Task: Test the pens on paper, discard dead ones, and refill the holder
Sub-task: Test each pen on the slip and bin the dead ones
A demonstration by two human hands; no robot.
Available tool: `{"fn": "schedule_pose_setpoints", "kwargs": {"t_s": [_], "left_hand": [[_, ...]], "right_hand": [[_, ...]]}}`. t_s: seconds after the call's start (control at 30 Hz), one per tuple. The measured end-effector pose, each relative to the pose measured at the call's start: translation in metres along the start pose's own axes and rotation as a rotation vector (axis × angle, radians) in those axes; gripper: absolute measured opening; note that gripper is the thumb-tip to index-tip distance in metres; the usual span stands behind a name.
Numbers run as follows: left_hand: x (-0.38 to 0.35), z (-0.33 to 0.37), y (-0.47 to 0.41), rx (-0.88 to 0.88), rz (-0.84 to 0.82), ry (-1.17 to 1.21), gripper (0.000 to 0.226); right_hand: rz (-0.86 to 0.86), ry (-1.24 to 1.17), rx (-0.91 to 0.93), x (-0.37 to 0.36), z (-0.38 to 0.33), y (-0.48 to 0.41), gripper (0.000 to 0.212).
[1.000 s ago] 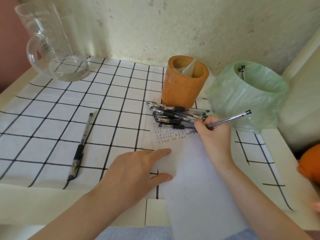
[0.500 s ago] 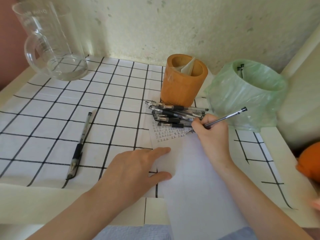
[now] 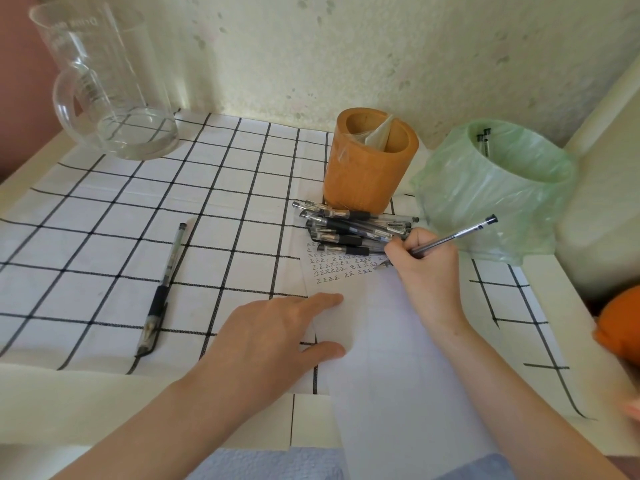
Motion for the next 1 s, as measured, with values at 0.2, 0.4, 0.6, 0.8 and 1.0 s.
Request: {"fn": "schedule_pose_setpoints", "kwargs": {"t_s": [0.2, 0.4, 0.6, 0.8, 1.0], "left_hand": [[0.0003, -0.0003, -0.0002, -0.002, -0.009, -0.002, 0.056], [0.0009, 0.0001, 0.0009, -0.003, -0.01, -0.003, 0.057], [0.0002, -0.0003, 0.0003, -0.003, -0.017, -0.006, 0.057], [-0.0005, -0.0007, -0.0003, -0.003, -0.013, -0.002, 0.056], [-0.0007, -0.001, -0.0002, -0.007, -0.015, 0.005, 0.056]], "right_hand": [[0.006, -0.001, -0.003, 0.0004, 0.0008, -0.0003, 0.035], [0.021, -0.006, 0.02, -0.0002, -0.0002, 0.0002, 0.041], [0.019, -0.023, 0.004, 0.0004, 0.0006, -0.0005, 0.034], [-0.001, -0.016, 0.005, -0.0006, -0.0006, 0.0002, 0.039], [-0.005, -0.027, -0.003, -0.0001, 0.0011, -0.0004, 0.042]]}}
Point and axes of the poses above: each hand's wrist, its own y-axis away from the middle knuckle, its own x-axis out of the back of the hand, z = x × y, the point moved 1 cm from there along -y, towards the middle knuckle, and after that the axes turned 2 degrees about x, right-handed, at the moved point
